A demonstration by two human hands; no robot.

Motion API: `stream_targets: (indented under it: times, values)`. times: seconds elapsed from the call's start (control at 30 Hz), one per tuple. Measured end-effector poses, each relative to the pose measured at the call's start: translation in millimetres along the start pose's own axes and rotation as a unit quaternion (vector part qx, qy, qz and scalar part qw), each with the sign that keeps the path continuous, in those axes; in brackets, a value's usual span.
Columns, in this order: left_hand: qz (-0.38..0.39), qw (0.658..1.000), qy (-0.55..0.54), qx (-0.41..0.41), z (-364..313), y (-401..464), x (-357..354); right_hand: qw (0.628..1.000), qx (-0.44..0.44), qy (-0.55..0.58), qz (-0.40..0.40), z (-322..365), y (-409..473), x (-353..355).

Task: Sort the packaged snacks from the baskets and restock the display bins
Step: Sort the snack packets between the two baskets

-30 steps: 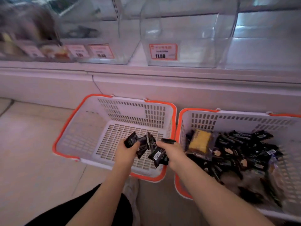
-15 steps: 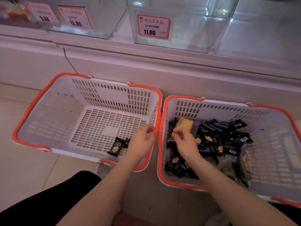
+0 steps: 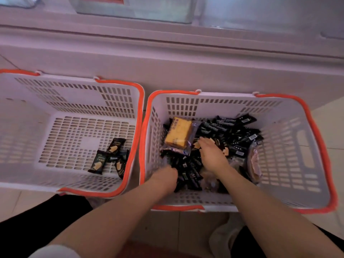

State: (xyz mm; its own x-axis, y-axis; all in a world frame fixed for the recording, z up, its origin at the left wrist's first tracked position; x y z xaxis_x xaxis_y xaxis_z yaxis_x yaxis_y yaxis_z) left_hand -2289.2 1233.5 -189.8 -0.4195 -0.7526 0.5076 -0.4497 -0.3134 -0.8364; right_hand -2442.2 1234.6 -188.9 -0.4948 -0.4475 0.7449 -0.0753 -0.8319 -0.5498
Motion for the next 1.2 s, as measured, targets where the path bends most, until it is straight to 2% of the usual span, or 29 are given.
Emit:
stream_targets:
  times: [0.07, 0.17, 0.37, 0.5, 0.57, 0.63, 0.7, 0.73, 0.77, 0.83, 0.9, 0.97, 1.07, 1.2]
  values:
    - [0.015, 0.999, -0.015, 0.035, 4, 14, -3, 0.995, 0.049, -0.073, 0.039, 0, 6, -5]
    - [0.026, 0.995, -0.048, 0.078, 9, 29, -5, 0.985, 0.048, -0.141, 0.092, -9, 9, -17]
    - [0.037, 0.995, -0.058, 0.078, 9, 45, -12, 0.976, 0.039, -0.208, 0.045, -24, 8, -13]
    - [0.047, 0.995, -0.067, 0.065, 10, 44, -13, 0.978, 0.069, -0.192, 0.033, -29, 4, -7]
    - [0.042, 0.996, -0.067, 0.032, 3, 40, -10, 0.99, 0.077, -0.119, 0.001, -34, 4, 2]
    - [0.031, 0.995, -0.093, -0.03, -4, 38, -8, 0.995, 0.031, 0.058, -0.07, -47, 5, 14]
    - [0.045, 0.99, -0.113, -0.073, -9, 36, -9, 0.961, -0.032, 0.253, -0.111, -65, 5, 21]
    - [0.06, 0.989, -0.11, -0.072, -9, 37, -11, 0.942, -0.055, 0.307, -0.121, -74, 5, 23]
    - [0.078, 0.99, -0.105, -0.058, -8, 38, -14, 0.938, -0.074, 0.315, -0.125, -82, 5, 23]
    - [0.109, 0.987, -0.118, -0.019, -7, 40, -20, 0.961, -0.1, 0.235, -0.107, -96, 6, 23]
    - [0.116, 0.983, -0.145, 0.001, -9, 42, -23, 0.984, -0.113, 0.131, -0.047, -104, 9, 17]
    - [0.114, 0.982, -0.152, 0.014, -9, 44, -24, 0.987, -0.112, 0.114, 0.006, -106, 11, 10]
    - [0.114, 0.984, -0.133, 0.033, -3, 47, -23, 0.984, -0.121, 0.121, 0.038, -105, 11, 6]
    - [0.147, 0.984, -0.085, 0.063, 1, 49, -25, 0.983, -0.133, 0.011, 0.127, -105, 8, -1]
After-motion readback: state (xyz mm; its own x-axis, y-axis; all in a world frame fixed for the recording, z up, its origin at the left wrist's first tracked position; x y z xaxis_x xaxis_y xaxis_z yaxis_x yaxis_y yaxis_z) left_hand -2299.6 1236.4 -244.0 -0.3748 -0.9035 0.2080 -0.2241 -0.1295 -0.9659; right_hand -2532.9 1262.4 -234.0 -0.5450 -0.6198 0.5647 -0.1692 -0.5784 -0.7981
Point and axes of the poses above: each hand's wrist, its own y-axis towards the middle knuckle, its own x-axis out of the back of the hand, z = x × y, the point moved 5 cm from there along y, towards the middle knuckle, and after that the axes turned 9 degrees about z, right-handed, at the moved point
